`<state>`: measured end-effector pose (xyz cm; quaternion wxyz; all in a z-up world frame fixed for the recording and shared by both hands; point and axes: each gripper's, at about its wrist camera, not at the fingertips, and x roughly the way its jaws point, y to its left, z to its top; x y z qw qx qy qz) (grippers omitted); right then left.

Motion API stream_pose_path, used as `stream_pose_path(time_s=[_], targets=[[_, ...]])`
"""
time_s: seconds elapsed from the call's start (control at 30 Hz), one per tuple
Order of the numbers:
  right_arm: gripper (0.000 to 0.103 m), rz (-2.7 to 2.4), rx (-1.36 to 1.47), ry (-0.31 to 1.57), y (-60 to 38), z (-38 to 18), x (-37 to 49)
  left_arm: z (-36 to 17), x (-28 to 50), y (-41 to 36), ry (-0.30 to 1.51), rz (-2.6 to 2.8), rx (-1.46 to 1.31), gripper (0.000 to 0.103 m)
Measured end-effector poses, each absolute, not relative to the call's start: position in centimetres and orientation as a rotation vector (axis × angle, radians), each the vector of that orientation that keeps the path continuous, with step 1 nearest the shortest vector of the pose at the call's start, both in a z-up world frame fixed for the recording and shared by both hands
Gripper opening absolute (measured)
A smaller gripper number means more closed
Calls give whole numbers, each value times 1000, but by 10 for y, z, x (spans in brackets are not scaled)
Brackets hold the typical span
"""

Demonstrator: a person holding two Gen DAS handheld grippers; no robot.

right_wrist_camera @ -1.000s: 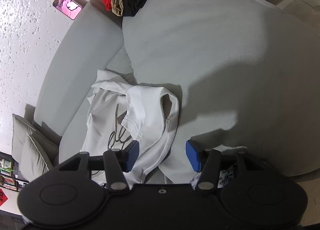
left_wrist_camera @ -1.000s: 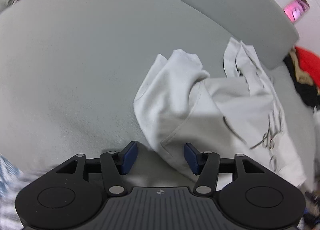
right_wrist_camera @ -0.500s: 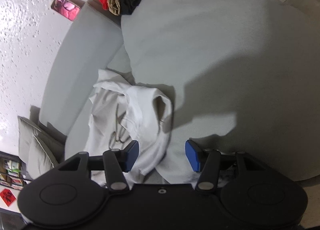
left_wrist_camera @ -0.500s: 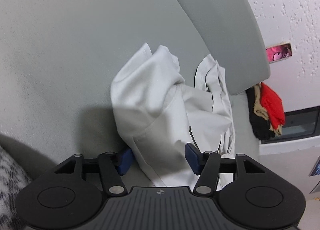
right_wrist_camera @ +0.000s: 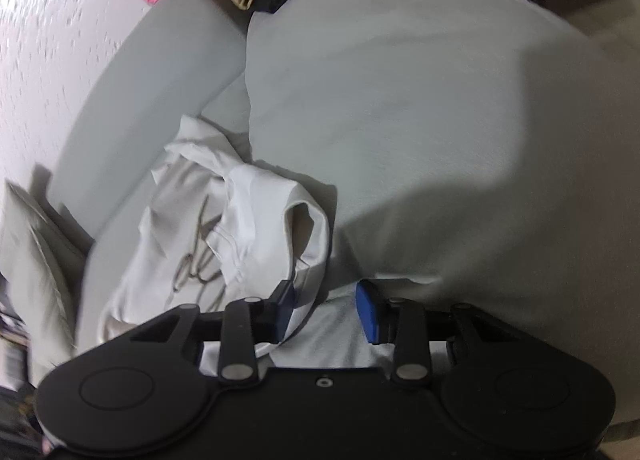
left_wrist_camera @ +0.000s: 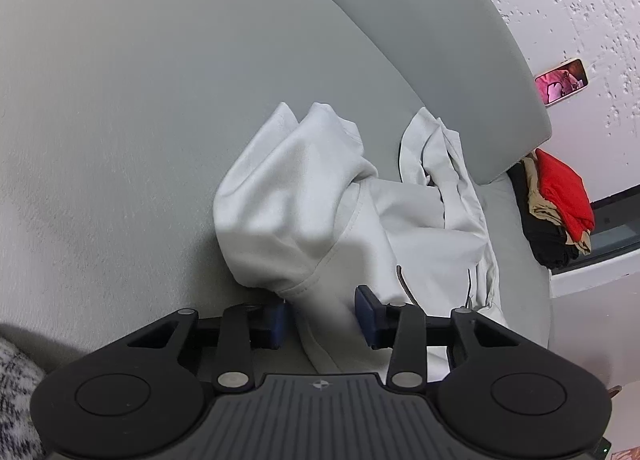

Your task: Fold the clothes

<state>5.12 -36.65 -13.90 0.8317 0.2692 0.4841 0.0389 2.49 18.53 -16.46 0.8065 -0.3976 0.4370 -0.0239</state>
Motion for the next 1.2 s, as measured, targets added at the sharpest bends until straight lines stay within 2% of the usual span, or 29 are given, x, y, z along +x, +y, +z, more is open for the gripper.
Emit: stream_pose_path(time_s=[0.17, 0.33, 0.53, 0.57, 0.6, 0.67, 0.7, 0.97, 1.03, 1.1, 1.2], targets=[[35, 55, 295, 1045, -324, -125, 61, -163, 24, 182, 929, -49, -819, 39], [30, 76, 471, 937, -326, -116, 72, -162, 22, 183, 923, -51, -810, 38], [29, 106, 674, 989, -365, -134, 56, -163, 20, 184, 919, -53, -816, 37], [25, 111, 689, 982, -372, -136, 50, -163, 20, 183, 919, -52, -813, 37], [15, 108, 692, 979, -376, -138, 46, -162, 21, 182, 919, -52, -809, 38], [7, 106, 683, 973, -382, -142, 39, -162, 21, 181, 918, -51, -803, 38], [6, 110, 673, 969, -382, -144, 38, -161, 21, 181, 918, -51, -800, 38], [11, 132, 538, 957, -366, -136, 48, -162, 22, 180, 916, -46, -800, 38], [15, 137, 545, 967, -362, -137, 55, -162, 22, 180, 916, -46, -801, 38], [29, 161, 604, 977, -363, -139, 59, -162, 22, 180, 915, -45, -802, 38], [31, 164, 639, 1001, -360, -143, 63, -162, 23, 180, 915, -44, -802, 38]])
